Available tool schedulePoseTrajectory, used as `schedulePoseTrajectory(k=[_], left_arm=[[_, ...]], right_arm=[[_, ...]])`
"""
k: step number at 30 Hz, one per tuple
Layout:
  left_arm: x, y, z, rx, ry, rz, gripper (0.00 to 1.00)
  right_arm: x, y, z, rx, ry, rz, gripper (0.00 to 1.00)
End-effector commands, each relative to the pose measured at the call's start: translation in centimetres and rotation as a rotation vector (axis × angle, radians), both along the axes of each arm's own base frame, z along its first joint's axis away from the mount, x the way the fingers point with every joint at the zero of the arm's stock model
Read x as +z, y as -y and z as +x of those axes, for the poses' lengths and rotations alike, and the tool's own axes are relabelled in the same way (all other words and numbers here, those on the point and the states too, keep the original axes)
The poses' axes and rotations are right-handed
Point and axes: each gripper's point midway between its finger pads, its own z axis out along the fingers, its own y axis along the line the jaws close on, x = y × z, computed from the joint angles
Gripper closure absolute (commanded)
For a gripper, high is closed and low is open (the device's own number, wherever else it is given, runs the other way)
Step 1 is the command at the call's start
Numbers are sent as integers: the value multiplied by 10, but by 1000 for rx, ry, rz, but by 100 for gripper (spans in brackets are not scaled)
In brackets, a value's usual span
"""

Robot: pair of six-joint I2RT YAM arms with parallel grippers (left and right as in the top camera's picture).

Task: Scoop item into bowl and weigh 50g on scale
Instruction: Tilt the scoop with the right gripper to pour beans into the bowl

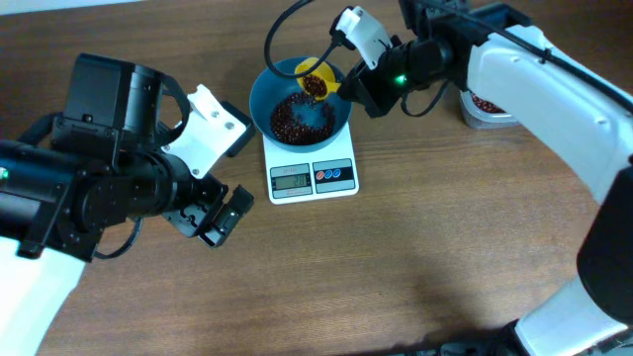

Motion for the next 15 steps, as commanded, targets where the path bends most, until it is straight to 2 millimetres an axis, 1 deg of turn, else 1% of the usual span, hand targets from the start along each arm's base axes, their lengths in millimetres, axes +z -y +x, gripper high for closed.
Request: schedulePoseTrajectory(k=[1,6,9,12,15], left_arm=[[7,2,1,9,12,-24,1],[7,2,1,9,12,-24,1],[7,2,1,9,12,-24,1],[7,2,1,9,12,-24,1],[7,2,1,9,12,-24,1]], right_arm=[[26,-1,-3,10,70,7,96],[29,-1,-3,10,72,12,96],[29,-1,-4,-30,39,32,96],[28,-1,-5,-33,32,31,96],[21,2,-14,-33,-18,16,96]])
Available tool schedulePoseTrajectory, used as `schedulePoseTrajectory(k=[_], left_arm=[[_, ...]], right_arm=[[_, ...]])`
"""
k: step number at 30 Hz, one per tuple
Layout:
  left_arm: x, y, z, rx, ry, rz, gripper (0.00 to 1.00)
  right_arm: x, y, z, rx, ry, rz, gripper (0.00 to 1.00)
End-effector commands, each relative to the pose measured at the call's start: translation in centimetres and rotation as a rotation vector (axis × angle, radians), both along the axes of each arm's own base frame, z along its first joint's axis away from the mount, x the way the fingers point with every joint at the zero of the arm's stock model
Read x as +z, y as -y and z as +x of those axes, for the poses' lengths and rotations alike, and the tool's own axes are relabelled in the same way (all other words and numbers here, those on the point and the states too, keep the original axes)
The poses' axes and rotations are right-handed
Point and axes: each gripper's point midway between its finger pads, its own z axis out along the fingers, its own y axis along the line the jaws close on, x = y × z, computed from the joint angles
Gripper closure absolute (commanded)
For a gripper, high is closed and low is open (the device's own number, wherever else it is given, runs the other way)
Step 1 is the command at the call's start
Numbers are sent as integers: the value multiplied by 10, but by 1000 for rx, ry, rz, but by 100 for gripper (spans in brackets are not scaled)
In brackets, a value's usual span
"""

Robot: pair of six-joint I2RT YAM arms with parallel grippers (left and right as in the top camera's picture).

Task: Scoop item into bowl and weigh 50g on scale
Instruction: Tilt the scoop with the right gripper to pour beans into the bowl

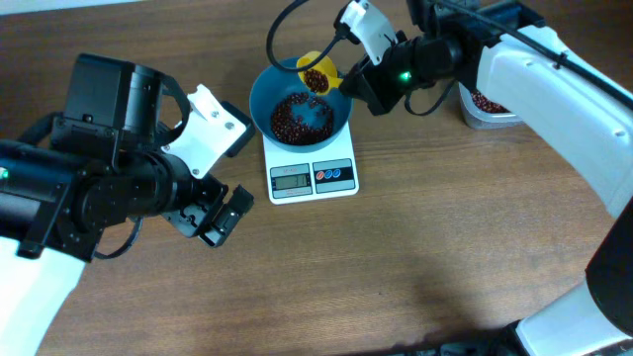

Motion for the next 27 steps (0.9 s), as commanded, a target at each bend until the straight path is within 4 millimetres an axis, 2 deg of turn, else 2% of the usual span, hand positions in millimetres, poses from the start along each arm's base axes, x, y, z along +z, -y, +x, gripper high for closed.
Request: schedulePoseTrajectory(k=[1,18,23,27], left_arm=[[7,2,1,9,12,-24,1],[7,2,1,9,12,-24,1],[7,2,1,9,12,-24,1],[7,2,1,9,12,-24,1]], right_arm=[[6,1,-11,-4,-26,-5,96],[13,-4,-12,-23,-22,10,96],[6,13,-2,-89,9,-87,96],[6,-6,-11,-40,8,-84,96]])
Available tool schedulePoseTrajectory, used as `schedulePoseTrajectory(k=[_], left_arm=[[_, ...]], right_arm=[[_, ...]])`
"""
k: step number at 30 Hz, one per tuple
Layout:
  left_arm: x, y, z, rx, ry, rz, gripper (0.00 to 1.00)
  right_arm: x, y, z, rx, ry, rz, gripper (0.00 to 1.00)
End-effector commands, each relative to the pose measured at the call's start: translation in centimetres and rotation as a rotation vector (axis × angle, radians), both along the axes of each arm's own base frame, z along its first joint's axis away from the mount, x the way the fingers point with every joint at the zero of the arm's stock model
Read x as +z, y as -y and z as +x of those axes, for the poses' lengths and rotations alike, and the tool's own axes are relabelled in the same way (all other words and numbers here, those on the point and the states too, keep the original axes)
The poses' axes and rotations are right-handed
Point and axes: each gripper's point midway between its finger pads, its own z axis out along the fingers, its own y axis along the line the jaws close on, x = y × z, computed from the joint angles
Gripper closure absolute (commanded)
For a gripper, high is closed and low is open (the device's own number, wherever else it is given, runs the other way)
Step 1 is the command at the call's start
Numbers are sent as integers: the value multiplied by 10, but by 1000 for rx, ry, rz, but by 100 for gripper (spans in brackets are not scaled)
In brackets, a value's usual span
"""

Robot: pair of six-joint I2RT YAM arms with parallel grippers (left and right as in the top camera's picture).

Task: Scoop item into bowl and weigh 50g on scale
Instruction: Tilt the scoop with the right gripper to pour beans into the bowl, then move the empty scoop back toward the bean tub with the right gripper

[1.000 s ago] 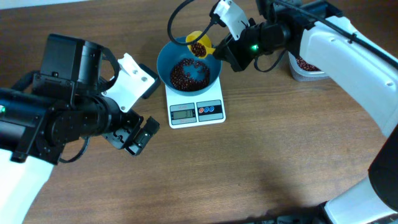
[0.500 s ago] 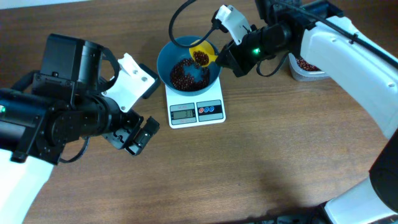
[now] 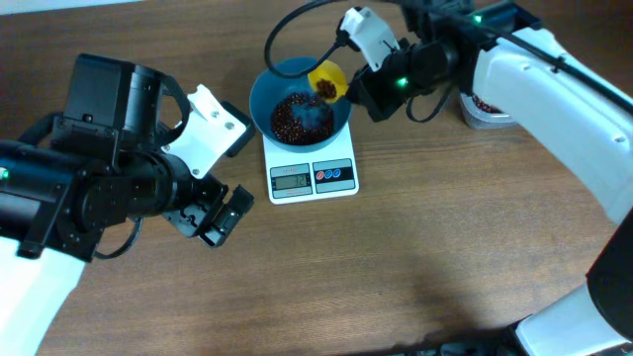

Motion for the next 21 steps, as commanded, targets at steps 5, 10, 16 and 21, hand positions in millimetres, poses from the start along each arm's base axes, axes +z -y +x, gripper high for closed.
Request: schedulePoseTrajectory(k=[5,10,16,21], left_arm=[[7,2,1,9,12,-24,1],[7,2,1,9,12,-24,1],[7,2,1,9,12,-24,1],[7,2,1,9,12,-24,1]], right_arm=[[16,-12,-6,28,45,1,96],[14,-8,-3,12,53,-24,96],[11,3,3,-27,74,-85,96],[10,0,2,-24,88,-121,96]])
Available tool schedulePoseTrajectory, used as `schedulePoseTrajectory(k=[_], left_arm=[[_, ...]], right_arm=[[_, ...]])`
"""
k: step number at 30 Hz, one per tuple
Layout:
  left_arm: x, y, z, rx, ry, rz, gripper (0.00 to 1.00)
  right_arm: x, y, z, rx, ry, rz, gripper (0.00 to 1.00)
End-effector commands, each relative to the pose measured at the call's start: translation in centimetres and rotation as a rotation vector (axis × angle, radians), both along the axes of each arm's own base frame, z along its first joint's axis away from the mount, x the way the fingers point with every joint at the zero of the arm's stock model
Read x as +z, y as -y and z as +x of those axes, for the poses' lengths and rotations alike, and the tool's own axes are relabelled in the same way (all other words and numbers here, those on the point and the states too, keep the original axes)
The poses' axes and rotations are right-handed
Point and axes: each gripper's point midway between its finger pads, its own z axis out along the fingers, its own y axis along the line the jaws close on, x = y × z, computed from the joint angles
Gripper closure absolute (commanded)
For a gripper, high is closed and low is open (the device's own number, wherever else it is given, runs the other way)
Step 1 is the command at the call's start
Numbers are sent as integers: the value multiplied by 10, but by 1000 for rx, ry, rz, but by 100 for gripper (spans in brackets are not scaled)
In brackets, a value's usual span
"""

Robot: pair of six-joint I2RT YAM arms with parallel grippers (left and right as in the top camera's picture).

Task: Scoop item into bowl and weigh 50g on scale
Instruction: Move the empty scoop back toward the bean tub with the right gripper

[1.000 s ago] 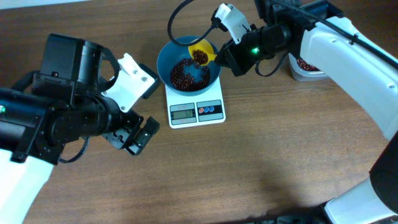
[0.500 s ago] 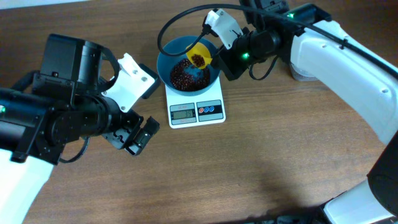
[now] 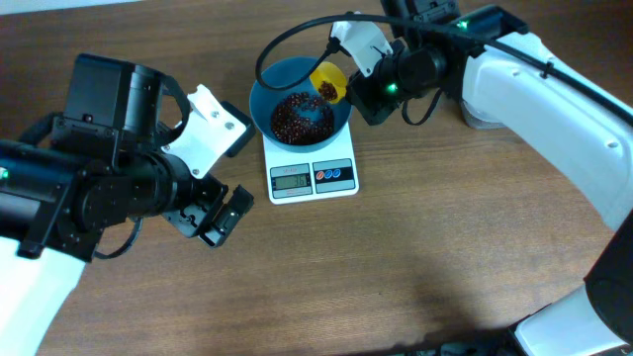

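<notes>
A blue bowl (image 3: 282,84) holding dark red beans (image 3: 297,116) stands on a white scale (image 3: 313,170) with a lit display. My right gripper (image 3: 358,87) is shut on the handle of a yellow scoop (image 3: 328,78), which tilts over the bowl's right rim with a few beans at its lip. My left gripper (image 3: 220,216) hangs over bare table to the lower left of the scale, with nothing between its fingers; its jaws appear slightly apart.
A white container (image 3: 473,119) sits at the back right, mostly hidden behind my right arm. The brown wooden table (image 3: 396,267) stretches in front of the scale. The right arm's black cable loops above the bowl.
The scoop has tipped further over the bowl's right rim and my right arm shifted slightly left, covering the white container. The scale reading changed. The left arm stayed put.
The scoop, full of beans, was held over the bowl's back right rim. Then it sat slightly higher and farther back. Then it tilted at the rim with fewer beans showing, and now tips more with the reading changed.
</notes>
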Motion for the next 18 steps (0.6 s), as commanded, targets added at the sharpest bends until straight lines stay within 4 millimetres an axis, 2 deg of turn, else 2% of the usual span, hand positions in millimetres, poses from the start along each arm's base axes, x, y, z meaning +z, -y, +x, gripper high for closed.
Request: schedulePoseTrajectory(k=[1,5,18], left_arm=[[7,2,1,9,12,-24,1],[7,2,1,9,12,-24,1],[7,2,1,9,12,-24,1]], right_arm=[[14,-3,0,-3,62,-47,96],[13,-11,-4,15,67,-58,96],[16,-11,-5,15,73,-56,96]])
